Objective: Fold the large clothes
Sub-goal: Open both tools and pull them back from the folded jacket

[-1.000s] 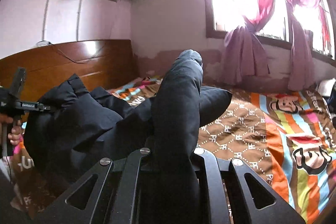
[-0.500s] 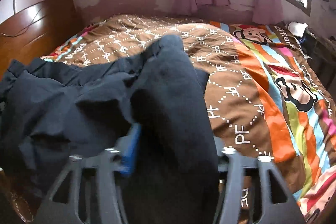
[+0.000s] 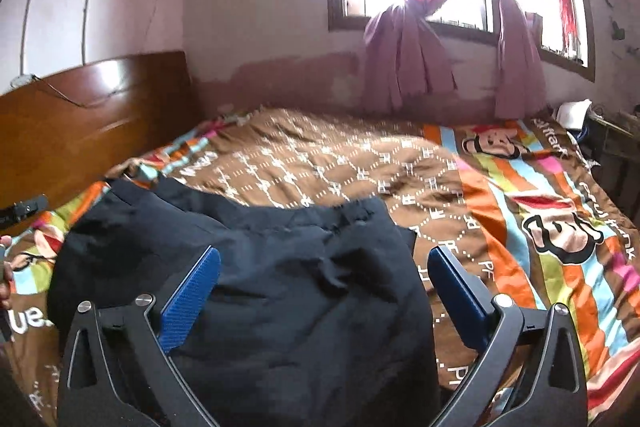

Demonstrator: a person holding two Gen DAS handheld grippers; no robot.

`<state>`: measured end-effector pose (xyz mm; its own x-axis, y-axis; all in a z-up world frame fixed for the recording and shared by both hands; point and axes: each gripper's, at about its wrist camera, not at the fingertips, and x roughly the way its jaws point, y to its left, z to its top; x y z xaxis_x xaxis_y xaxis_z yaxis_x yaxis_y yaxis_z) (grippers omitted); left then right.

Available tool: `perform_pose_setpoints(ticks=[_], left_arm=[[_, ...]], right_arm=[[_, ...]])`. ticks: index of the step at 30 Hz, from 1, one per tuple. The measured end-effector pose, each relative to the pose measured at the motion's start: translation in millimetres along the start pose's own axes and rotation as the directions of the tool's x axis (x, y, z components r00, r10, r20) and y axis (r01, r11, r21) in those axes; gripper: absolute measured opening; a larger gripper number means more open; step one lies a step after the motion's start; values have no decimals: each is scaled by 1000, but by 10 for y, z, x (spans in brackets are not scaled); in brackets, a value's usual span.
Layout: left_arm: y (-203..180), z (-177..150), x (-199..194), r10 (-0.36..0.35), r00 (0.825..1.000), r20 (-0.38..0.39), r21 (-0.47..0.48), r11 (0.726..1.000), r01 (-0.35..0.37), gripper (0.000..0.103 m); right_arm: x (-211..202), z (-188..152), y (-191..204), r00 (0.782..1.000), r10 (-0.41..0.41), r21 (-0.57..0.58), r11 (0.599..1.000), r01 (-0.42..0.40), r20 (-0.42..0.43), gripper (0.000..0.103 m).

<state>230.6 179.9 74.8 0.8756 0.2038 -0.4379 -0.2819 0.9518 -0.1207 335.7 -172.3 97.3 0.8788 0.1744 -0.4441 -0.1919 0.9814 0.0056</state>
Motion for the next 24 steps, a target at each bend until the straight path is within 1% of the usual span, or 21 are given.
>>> perform_pose_setpoints(ticks=[2,8,14,16,19,21,24], left_arm=[[-80,7,-207,-5,999,43,33,999,4,103],[-295,11,-722,-33,994,107,85,996,24,103],[-436,-39,-1279,-76,982,173,88,994,61,103],[-469,-68,-1414,-66,979,193,90,995,49,103],[-527,-135,-1673,-37,967,252,100,995,12,103],[-556,-165,-1799,-37,962,269,109,994,8,103],[-588,-215,-1991,-53,959,280,116,993,21,103]], right_arm=[[-171,-10,37,999,2,5,1000,-2,32,102],[-631,8,131,992,16,7,1000,-17,123,102],[-1136,-10,204,978,29,9,999,-31,204,102],[-1322,-32,235,972,35,3,999,-37,230,102],[-1565,-85,284,966,44,-2,999,-45,257,102],[-1696,-130,309,962,49,-5,999,-49,270,102],[-1901,-189,359,955,49,-18,999,-45,294,102]])
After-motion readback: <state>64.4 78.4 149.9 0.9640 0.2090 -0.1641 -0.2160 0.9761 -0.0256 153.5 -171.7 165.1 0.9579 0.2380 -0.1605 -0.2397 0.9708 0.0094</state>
